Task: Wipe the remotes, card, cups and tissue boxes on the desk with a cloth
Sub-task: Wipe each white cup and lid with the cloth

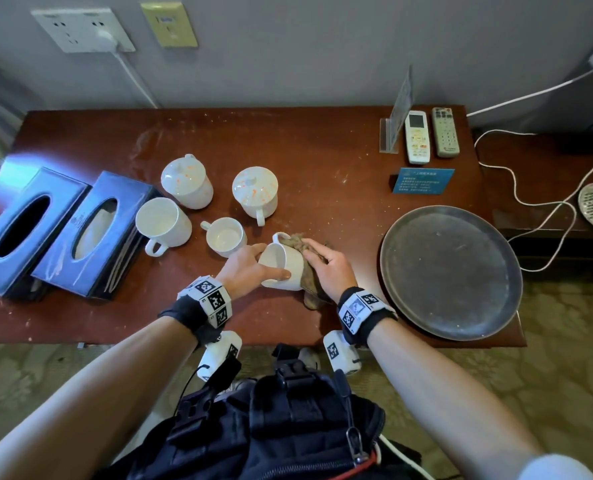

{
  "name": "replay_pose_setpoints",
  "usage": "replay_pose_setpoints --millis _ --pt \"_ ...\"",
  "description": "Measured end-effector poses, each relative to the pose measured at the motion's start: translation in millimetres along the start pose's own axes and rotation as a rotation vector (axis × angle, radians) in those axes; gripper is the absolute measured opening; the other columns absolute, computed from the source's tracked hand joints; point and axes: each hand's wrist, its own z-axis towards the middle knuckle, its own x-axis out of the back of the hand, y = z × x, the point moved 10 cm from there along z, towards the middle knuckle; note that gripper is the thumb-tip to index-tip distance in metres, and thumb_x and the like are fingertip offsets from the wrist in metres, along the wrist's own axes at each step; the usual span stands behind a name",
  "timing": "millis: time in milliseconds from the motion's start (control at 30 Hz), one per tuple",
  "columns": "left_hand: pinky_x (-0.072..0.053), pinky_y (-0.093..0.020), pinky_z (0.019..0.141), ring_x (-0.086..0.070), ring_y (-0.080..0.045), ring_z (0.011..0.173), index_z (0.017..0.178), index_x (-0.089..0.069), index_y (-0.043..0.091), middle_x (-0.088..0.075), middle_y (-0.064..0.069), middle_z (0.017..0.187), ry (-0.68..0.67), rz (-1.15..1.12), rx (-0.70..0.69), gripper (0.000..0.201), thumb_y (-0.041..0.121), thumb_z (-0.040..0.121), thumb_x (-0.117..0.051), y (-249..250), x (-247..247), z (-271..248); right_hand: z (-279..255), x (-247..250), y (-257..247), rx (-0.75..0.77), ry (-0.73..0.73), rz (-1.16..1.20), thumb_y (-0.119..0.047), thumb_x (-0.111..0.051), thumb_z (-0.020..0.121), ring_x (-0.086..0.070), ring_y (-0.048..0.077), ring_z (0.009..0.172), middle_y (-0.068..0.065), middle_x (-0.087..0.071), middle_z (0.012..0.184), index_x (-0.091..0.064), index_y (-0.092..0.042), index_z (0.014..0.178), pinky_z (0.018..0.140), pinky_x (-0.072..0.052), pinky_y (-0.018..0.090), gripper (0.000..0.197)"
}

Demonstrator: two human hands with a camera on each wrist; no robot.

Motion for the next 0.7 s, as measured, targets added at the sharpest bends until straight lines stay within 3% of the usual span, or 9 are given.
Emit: replay_pose_setpoints --millis 100,167,233,333,433,567,633,700 --pt "-0.058 -0.045 0.09 -0.067 -0.019 0.101 0.124 -0.064 0.02 -0.071 -0.002 0.11 -0.019 -0.057 0.014 0.088 0.059 0.047 -0.081 -6.9 -1.7 -0.5 -15.2 -13.9 -28.2 0.15 -0.018 -0.022 -0.026 -0.06 0.096 -0.048 0.0 0.128 -0.01 -0.058 0.136 -0.068 -0.026 0.124 0.112 -0.032 0.017 0.029" --pt "-0.057 -0.044 0.092 -0.067 -0.018 0.103 0.128 -0.062 0.02 -0.071 -0.001 0.114 -0.015 -0.071 0.029 0.092 0.06 0.048 -0.083 -14.5 -0.7 -2.6 -23.8 -22.2 -36.0 0.231 -0.038 -0.057 -0.022 -0.061 0.095 -0.047 -0.004 0.128 -0.009 -0.058 0.135 -0.068 -0.024 0.123 0.11 -0.029 0.011 0.029" --pt "-0.056 -0.044 0.094 -0.066 -0.017 0.105 0.131 -0.059 0.022 -0.069 0.002 0.114 -0.007 -0.07 0.03 0.093 0.059 0.049 -0.083 -17.8 -0.7 -5.8 -21.1 -14.6 -27.0 0.189 -0.011 -0.094 -0.022 -0.06 0.096 -0.048 -0.001 0.128 -0.006 -0.058 0.136 -0.068 -0.024 0.124 0.11 -0.029 0.011 0.029" --pt "-0.051 -0.046 0.099 -0.059 -0.02 0.113 0.14 -0.051 0.022 -0.063 0.0 0.123 0.006 -0.05 0.015 0.102 0.059 0.049 -0.081 -13.6 -0.6 -9.2 -5.0 4.9 -8.8 0.036 0.034 -0.192 -0.029 -0.057 0.097 -0.055 0.013 0.124 -0.004 -0.064 0.13 -0.068 -0.023 0.124 0.109 -0.037 0.022 0.03" --pt "-0.047 -0.048 0.103 -0.057 -0.023 0.119 0.144 -0.045 0.025 -0.059 -0.002 0.132 -0.012 -0.037 0.02 0.107 0.058 0.048 -0.08 -17.8 -4.1 -8.8 0.0 11.2 -3.7 0.006 0.076 -0.213 -0.029 -0.059 0.095 -0.059 0.019 0.119 -0.001 -0.067 0.126 -0.066 -0.018 0.126 0.105 -0.044 0.032 0.034" --pt "-0.054 -0.05 0.095 -0.06 -0.023 0.114 0.138 -0.048 0.033 -0.063 0.001 0.125 -0.051 -0.069 0.029 0.097 0.055 0.05 -0.083 -27.3 -4.3 -8.8 -7.8 13.2 13.7 -0.113 0.158 0.136 -0.031 -0.071 0.087 -0.057 0.012 0.118 -0.005 -0.061 0.126 -0.054 -0.018 0.138 0.102 -0.046 0.032 0.055" --pt "-0.06 -0.044 0.085 -0.062 -0.023 0.111 0.14 -0.046 0.033 -0.063 0.0 0.124 -0.086 -0.127 0.05 0.097 0.053 0.052 -0.082 -27.0 -6.3 -13.4 -8.4 0.9 22.0 -0.177 0.093 0.285 -0.028 -0.073 0.086 -0.06 0.016 0.116 -0.001 -0.063 0.128 -0.058 -0.018 0.134 0.104 -0.047 0.038 0.052" --pt "-0.061 -0.038 0.079 -0.067 -0.024 0.106 0.138 -0.049 0.029 -0.065 -0.004 0.123 -0.112 -0.194 0.065 0.092 0.054 0.056 -0.081 -26.9 -9.9 -15.9 -10.0 -17.9 23.2 -0.215 -0.028 0.348 -0.03 -0.07 0.086 -0.061 0.018 0.115 0.001 -0.065 0.127 -0.061 -0.026 0.13 0.104 -0.047 0.041 0.046"
